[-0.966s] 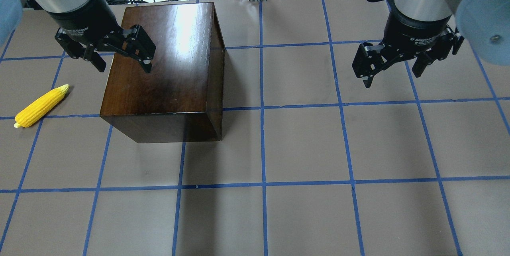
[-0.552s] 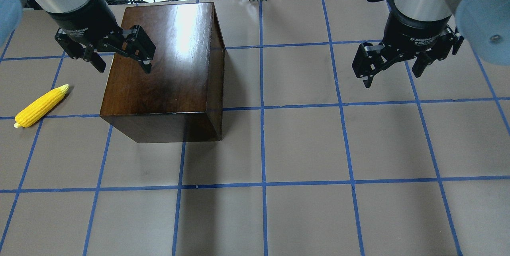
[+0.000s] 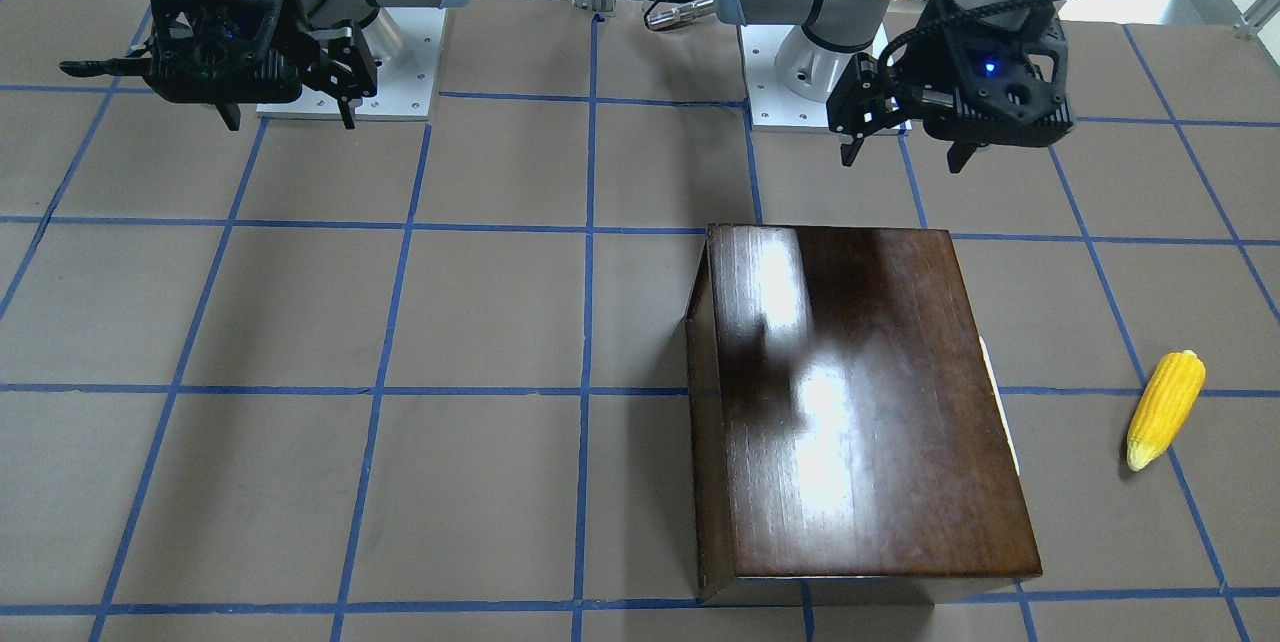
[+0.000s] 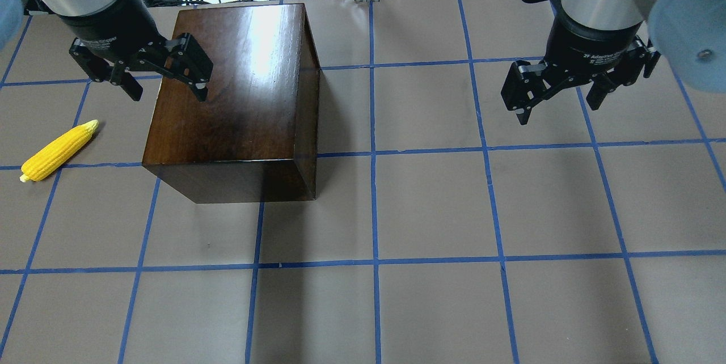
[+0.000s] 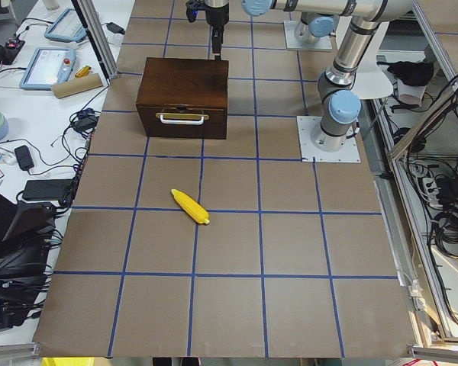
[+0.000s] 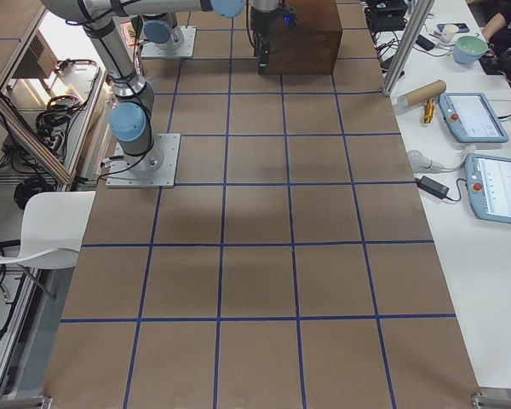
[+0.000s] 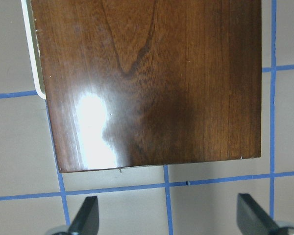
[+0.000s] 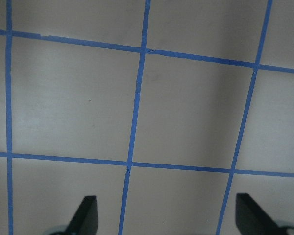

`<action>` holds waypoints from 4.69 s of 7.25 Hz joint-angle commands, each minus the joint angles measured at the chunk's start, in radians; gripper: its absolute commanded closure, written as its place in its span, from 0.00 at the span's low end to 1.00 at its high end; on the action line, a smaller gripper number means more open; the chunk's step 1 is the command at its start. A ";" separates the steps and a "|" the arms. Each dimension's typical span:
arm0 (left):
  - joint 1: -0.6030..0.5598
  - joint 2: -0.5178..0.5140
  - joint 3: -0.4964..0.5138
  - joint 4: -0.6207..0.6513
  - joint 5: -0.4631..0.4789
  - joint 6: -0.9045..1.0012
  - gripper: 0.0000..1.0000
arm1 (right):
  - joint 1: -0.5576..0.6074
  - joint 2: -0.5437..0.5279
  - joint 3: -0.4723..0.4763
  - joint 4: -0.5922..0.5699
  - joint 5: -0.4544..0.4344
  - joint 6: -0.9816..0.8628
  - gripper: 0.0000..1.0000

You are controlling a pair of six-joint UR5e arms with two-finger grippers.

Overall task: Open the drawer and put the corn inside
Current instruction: 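Move the left gripper off the cabinet toward its drawer side, then hook the left gripper onto the white drawer handle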

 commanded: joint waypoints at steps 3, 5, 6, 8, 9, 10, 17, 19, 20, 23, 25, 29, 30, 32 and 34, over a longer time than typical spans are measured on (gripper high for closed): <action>0.311 -0.033 -0.001 0.002 0.022 0.241 0.00 | 0.000 0.001 0.000 0.000 -0.001 0.000 0.00; 0.403 -0.071 0.001 0.081 0.021 0.369 0.00 | 0.000 -0.001 0.000 0.000 -0.001 0.000 0.00; 0.414 -0.099 0.002 0.101 0.021 0.391 0.00 | 0.000 0.001 0.000 0.000 -0.001 -0.002 0.00; 0.414 -0.193 -0.001 0.170 0.022 0.390 0.00 | 0.000 -0.001 0.000 0.000 -0.001 -0.002 0.00; 0.414 -0.240 -0.003 0.211 0.022 0.390 0.00 | 0.000 -0.001 0.000 0.000 -0.001 -0.002 0.00; 0.416 -0.293 -0.009 0.262 0.022 0.390 0.00 | 0.000 0.001 0.000 0.000 -0.001 0.000 0.00; 0.419 -0.404 -0.004 0.274 -0.282 0.408 0.00 | 0.000 0.001 0.000 0.000 -0.001 -0.002 0.00; 0.417 -0.410 -0.009 0.264 -0.323 0.423 0.00 | 0.000 0.001 0.000 0.000 0.000 0.000 0.00; 0.416 -0.415 -0.012 0.264 -0.324 0.425 0.00 | 0.000 -0.001 0.000 0.000 0.000 -0.002 0.00; 0.409 -0.432 -0.013 0.266 -0.357 0.429 0.00 | 0.000 0.001 0.000 0.000 0.000 -0.002 0.00; 0.408 -0.450 -0.013 0.267 -0.357 0.428 0.00 | 0.000 -0.001 0.000 0.000 -0.001 -0.002 0.00; 0.393 -0.479 -0.012 0.279 -0.357 0.423 0.00 | 0.000 0.001 0.000 0.000 0.000 0.000 0.00; 0.393 -0.481 -0.012 0.279 -0.357 0.422 0.00 | 0.000 -0.001 0.000 0.000 -0.001 0.000 0.00; 0.393 -0.492 -0.004 0.279 -0.357 0.420 0.00 | 0.000 -0.001 0.000 0.000 -0.001 0.000 0.00; 0.399 -0.493 -0.003 0.279 -0.351 0.422 0.00 | 0.000 -0.001 0.000 0.000 -0.001 0.000 0.00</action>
